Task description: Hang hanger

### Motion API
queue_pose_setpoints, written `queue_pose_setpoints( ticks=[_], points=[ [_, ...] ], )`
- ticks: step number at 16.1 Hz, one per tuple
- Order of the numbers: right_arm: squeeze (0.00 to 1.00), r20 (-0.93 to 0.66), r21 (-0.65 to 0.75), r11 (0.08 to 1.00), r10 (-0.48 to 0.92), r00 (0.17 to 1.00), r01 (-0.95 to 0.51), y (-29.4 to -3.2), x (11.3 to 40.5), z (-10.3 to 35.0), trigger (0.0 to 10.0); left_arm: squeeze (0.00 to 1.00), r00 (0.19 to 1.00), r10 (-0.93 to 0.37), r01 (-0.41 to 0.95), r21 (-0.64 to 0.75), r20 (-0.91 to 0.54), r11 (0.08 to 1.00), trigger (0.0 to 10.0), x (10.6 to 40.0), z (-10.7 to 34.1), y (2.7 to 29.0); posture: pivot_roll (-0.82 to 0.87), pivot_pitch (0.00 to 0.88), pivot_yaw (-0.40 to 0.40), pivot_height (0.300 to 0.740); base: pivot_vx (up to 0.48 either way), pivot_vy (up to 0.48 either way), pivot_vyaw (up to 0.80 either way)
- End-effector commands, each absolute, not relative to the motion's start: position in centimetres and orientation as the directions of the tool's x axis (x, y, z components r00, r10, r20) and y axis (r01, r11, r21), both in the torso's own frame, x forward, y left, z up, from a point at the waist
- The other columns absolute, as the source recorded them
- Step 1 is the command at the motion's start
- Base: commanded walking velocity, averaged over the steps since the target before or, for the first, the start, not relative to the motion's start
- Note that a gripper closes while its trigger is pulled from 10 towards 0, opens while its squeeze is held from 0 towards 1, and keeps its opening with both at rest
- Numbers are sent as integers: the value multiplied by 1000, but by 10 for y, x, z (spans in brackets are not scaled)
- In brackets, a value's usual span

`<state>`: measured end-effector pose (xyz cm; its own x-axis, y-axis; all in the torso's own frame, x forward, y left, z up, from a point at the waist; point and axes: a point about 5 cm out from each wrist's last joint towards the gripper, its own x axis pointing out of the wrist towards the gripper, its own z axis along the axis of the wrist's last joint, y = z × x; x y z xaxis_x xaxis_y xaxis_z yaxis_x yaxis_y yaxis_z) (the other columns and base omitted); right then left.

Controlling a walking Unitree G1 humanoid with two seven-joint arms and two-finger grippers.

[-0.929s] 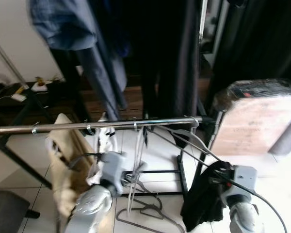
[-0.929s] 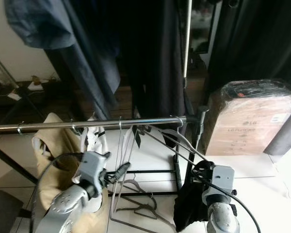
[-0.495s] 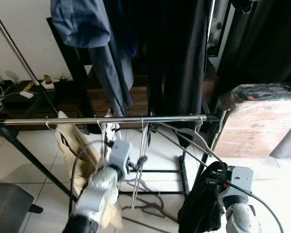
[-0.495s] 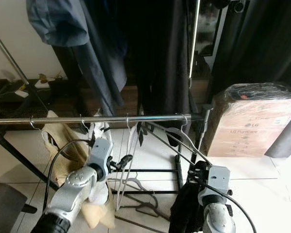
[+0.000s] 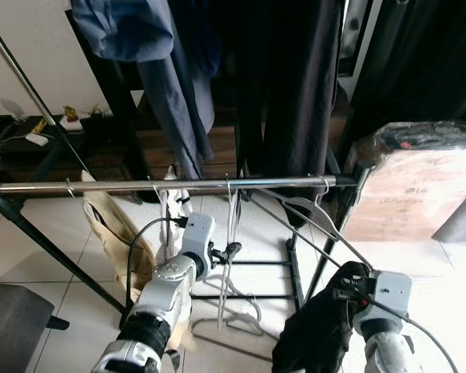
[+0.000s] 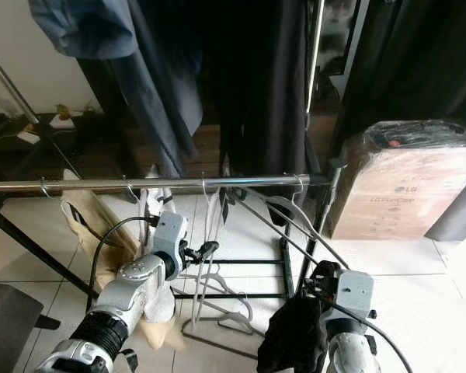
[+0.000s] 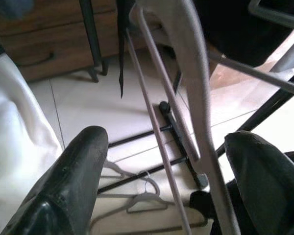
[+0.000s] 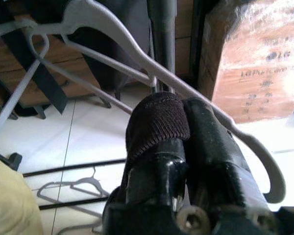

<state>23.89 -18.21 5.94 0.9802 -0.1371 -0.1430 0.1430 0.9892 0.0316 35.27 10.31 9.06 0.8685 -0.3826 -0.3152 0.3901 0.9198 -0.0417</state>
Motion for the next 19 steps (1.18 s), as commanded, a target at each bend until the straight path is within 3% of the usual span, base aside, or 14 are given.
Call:
queue_pose_setpoints(
  ticks=[1,3,4,5,6,10,19],
  points=[
    [0,-123,30,989,-140,983,144,-181,237,65,10000,0,870,-372,377,-51,-325,925,10000,353,88,104,-146,217,68,740,0,0,0],
    [0,-126,32,988,-145,981,150,-180,233,66,10000,0,870,-370,369,-67,-327,927,10000,355,87,102,-146,231,74,740,0,0,0],
    [0,-128,35,988,-145,981,151,-179,232,66,10000,0,876,-364,357,-82,-317,931,7843,357,88,101,-145,242,76,740,0,0,0],
    [0,-130,37,988,-145,981,151,-178,231,66,10000,0,881,-359,350,-86,-308,933,4235,357,89,101,-146,243,77,740,0,0,0],
    [0,-132,39,988,-145,981,151,-177,230,66,10000,0,893,-345,332,-95,-288,938,0,359,92,101,-146,244,78,740,0,0,0],
    [0,-137,43,987,-146,980,153,-177,231,66,10000,0,915,-342,338,-60,-215,939,0,366,106,101,-145,236,81,740,0,0,0],
    [0,-131,43,988,-139,981,146,-176,238,68,10000,0,918,-342,338,-56,-199,940,0,369,109,101,-145,204,78,740,0,0,0]
  ],
)
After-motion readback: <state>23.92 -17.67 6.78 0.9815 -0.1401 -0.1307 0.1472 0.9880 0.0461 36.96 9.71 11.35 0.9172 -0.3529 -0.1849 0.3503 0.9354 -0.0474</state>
